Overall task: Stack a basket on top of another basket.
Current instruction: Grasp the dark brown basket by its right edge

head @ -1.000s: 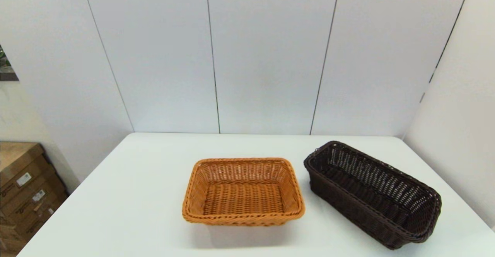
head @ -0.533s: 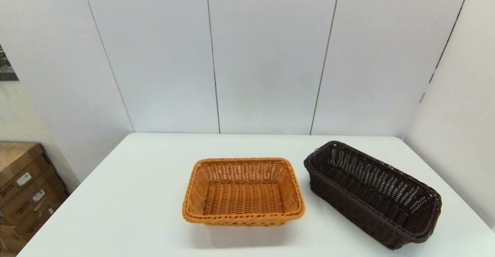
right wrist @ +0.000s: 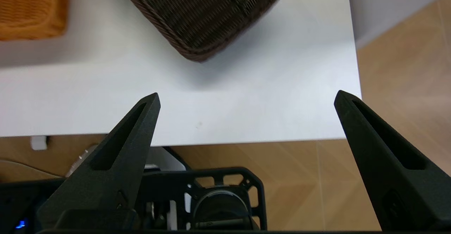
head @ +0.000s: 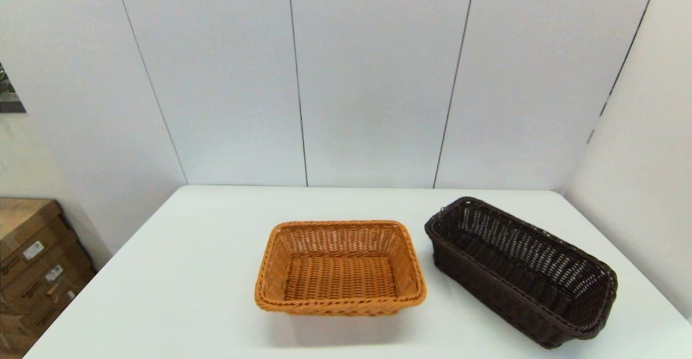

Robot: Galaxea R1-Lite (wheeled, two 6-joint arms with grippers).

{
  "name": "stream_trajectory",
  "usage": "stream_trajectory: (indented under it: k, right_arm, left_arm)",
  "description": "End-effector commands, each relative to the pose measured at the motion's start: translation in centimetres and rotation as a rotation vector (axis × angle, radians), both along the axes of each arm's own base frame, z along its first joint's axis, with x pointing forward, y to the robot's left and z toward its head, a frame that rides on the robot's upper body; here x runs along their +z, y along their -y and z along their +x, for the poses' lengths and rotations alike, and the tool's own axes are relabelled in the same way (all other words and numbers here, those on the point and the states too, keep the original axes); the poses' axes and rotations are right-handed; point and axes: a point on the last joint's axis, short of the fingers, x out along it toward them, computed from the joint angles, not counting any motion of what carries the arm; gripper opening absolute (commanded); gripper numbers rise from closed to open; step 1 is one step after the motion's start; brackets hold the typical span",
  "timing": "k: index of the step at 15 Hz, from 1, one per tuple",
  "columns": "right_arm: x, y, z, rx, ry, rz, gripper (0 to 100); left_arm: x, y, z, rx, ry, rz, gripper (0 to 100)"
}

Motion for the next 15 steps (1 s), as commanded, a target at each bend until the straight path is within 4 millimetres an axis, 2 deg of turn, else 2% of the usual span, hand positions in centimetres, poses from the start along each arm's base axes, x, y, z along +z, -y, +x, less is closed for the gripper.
stream_trajectory:
  k: [1, 6, 10, 15]
  right_arm:
    - [-1.1, 0.1, 1.6, -0.015, -0.115, -0.015, 100]
    - [-2.6, -0.1, 5.6, 0.005, -0.292, -0.016, 100]
    - [-3.3, -0.4, 8.0, -0.11, -0.347, 0.06, 100]
    - [-3.4, -2.8, 10.2, -0.218, -0.345, 0.129, 100]
  left_arm:
    - [0.0, 0.0, 0.0, 0.0, -0.003, 0.005, 100]
    - [0.0, 0.0, 0.0, 0.0, -0.003, 0.003, 100]
    - [0.0, 0.0, 0.0, 0.0, -0.003, 0.003, 100]
    - [0.0, 0.0, 0.0, 0.0, -0.001, 0.005, 100]
